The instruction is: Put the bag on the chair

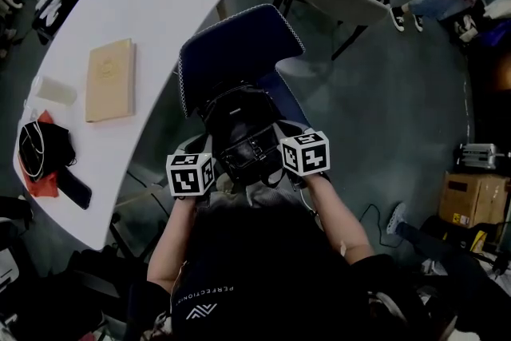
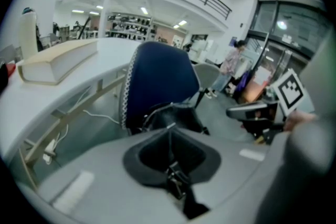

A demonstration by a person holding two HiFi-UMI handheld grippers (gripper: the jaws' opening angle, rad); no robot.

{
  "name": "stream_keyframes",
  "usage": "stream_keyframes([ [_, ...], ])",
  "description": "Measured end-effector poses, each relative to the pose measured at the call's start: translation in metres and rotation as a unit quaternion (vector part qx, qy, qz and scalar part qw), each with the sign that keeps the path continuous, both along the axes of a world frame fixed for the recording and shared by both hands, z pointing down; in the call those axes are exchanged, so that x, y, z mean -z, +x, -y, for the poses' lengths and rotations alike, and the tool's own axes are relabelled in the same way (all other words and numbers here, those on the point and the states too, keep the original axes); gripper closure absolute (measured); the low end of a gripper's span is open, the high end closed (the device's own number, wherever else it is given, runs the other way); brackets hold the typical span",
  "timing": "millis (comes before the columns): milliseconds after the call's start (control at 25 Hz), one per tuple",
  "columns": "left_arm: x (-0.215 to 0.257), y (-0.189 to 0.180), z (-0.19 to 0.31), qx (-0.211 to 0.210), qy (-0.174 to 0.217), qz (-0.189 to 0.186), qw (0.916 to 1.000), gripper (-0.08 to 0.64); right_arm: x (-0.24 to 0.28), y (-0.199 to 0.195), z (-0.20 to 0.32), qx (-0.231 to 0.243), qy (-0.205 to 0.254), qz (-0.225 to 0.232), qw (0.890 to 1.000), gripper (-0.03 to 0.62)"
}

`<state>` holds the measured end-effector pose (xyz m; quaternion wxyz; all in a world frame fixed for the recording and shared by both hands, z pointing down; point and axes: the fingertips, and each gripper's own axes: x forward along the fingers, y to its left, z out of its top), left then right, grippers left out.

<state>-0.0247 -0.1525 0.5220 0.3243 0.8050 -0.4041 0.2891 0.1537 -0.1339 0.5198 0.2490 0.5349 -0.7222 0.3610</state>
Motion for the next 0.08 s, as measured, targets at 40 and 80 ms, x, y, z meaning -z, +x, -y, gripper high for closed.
stream_keyframes([
  [40,0.0000,0.0003,-0.0001,0.001,0.000,0.000,1.0000,0.535,0.0001,0.0004,-0.0004,0.000,0.000,0.000,1.000,0.594],
  [80,-0.0001,0.0006,-0.0003,0.001,0.000,0.001,1.0000,0.535,0.0002,0.0009,-0.0008,-0.001,0.000,0.000,1.000,0.594],
])
